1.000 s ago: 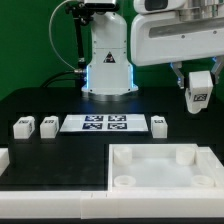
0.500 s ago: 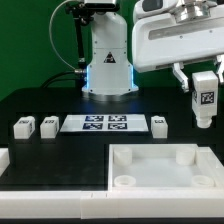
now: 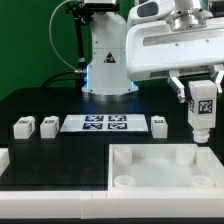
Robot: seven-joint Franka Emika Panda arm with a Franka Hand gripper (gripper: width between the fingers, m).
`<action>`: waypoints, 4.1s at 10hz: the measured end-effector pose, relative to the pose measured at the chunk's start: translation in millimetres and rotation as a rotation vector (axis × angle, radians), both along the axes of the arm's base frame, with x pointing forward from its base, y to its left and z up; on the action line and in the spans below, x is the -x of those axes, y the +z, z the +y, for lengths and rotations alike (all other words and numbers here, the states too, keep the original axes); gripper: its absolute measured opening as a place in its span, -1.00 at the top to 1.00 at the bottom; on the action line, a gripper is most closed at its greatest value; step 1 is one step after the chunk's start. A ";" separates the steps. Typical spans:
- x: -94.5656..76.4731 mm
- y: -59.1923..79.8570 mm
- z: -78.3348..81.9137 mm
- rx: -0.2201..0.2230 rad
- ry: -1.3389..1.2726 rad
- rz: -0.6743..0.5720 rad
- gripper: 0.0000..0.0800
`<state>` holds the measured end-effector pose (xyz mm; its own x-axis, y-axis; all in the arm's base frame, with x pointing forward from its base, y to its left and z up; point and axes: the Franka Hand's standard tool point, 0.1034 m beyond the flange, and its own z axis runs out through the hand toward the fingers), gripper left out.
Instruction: Assemble one leg
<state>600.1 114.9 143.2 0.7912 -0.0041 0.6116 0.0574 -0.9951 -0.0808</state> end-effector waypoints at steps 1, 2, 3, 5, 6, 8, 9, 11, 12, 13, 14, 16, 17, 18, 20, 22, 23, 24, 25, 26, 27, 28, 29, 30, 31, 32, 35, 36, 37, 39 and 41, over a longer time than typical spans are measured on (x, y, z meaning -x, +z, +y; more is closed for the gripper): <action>0.6 -1.2 0.0 0.001 0.001 0.004 0.27; 0.7 -1.5 0.0 0.001 0.001 0.005 0.27; 0.7 -2.6 -0.5 0.004 0.004 0.008 0.27; -19.8 -11.8 -3.6 0.040 0.036 0.055 0.27; -33.0 -10.7 -6.4 0.044 0.034 0.048 0.27; -32.0 -29.1 -1.2 0.049 0.040 0.041 0.27; -33.6 -35.3 -1.7 0.050 0.039 0.046 0.27; -32.1 -45.1 3.8 0.049 0.046 0.056 0.27; -30.3 -47.6 7.4 0.051 0.052 0.054 0.27; -29.1 -50.2 7.3 0.052 0.053 0.056 0.27; -29.5 -50.9 6.6 0.053 0.052 0.047 0.27; -31.1 -51.5 3.6 0.059 0.050 0.023 0.27; -30.0 -54.4 1.2 0.061 0.049 0.027 0.27; -29.9 -55.2 -0.2 0.063 0.048 0.028 0.27; -28.9 -56.6 -0.9 0.065 0.049 0.031 0.27; -26.6 -62.1 -0.3 0.066 0.052 0.036 0.27; -23.9 -67.1 3.0 0.067 0.057 0.043 0.27; -23.4 -68.3 2.9 0.068 0.057 0.045 0.27; -23.4 -68.4 2.9 0.068 0.057 0.046 0.12; -23.4 -68.4 2.8 0.068 0.057 0.046 -0.22; -23.4 -68.4 2.9 0.068 0.057 0.046 -0.22; -23.4 -68.4 2.9 0.068 0.057 0.046 -0.53; -23.4 -68.4 2.8 0.069 0.057 0.046 -0.60; -23.4 -68.4 2.8 0.069 0.057 0.046 -0.60; -23.4 -68.4 2.8 0.069 0.057 0.046 -0.62; -23.4 -68.4 2.8 0.069 0.057 0.046 -0.62; -23.8 -68.5 3.3 0.068 0.059 0.055 -0.62; -28.1 -63.2 5.3 0.063 0.062 0.083 -0.62; -31.4 -59.3 5.7 0.056 0.068 0.162 -0.62; -32.0 -63.3 7.4 0.047 0.075 0.291 -0.62; -36.0 -60.1 8.5 0.034 0.093 0.549 -0.62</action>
Offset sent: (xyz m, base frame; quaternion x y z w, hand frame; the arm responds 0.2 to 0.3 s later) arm 0.0410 -0.0251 -0.0175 -0.0941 -0.0386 -0.0936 0.9904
